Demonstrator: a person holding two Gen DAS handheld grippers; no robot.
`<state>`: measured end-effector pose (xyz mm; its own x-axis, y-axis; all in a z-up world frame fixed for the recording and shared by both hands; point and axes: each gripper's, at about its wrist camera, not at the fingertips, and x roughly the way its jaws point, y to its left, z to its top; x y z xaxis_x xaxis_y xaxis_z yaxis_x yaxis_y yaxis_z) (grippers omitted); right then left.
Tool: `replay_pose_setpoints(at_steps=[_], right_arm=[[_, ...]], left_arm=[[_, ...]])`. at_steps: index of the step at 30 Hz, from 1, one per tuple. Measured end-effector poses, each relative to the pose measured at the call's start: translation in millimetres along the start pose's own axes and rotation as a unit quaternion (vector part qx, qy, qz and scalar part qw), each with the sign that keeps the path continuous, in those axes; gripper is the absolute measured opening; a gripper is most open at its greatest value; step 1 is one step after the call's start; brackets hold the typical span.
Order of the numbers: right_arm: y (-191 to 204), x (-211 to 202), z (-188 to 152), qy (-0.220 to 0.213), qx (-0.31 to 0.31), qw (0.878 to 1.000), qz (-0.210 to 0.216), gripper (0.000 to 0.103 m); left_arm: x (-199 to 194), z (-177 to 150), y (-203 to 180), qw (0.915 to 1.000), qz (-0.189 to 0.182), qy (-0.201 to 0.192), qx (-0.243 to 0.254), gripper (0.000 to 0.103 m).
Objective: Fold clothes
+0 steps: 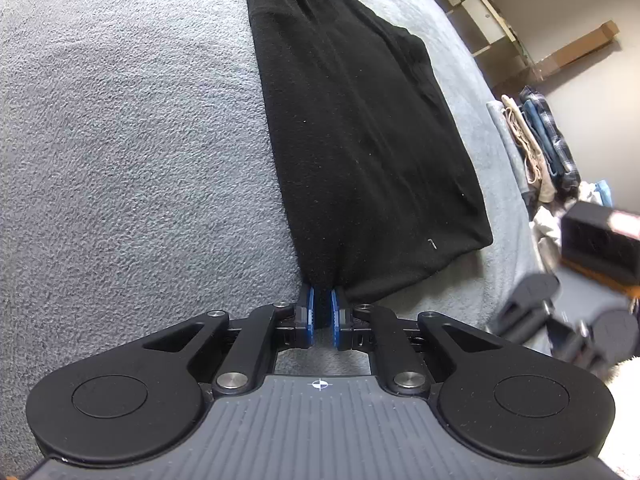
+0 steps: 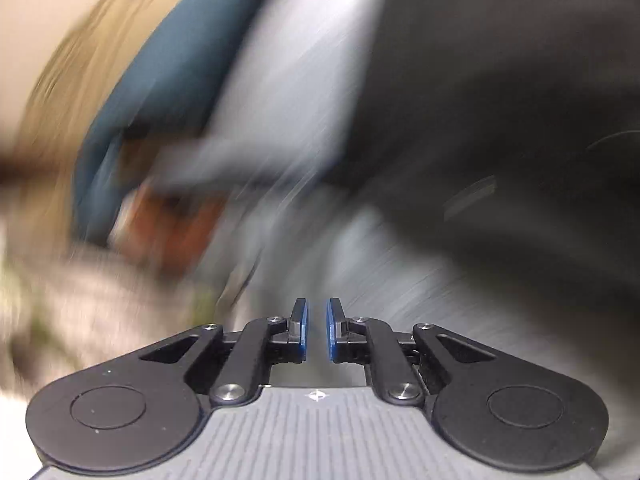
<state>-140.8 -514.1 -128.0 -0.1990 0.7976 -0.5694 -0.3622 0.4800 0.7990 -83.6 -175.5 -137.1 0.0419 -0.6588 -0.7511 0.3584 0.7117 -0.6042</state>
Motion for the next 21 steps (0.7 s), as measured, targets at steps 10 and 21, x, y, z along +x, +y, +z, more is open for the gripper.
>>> replay_pose_setpoints(at_steps=[10, 21], right_arm=[[-62, -83, 34, -0.261, 0.178, 0.946, -0.070, 0.011], [-55, -22, -3, -0.084, 0.184, 0.975, 0.087, 0.011]], left_arm=[[0, 0, 1, 1.0000, -0.002, -0.001, -0.002, 0.009], [3, 3, 1, 1.0000, -0.005, 0.002, -0.006, 0.009]])
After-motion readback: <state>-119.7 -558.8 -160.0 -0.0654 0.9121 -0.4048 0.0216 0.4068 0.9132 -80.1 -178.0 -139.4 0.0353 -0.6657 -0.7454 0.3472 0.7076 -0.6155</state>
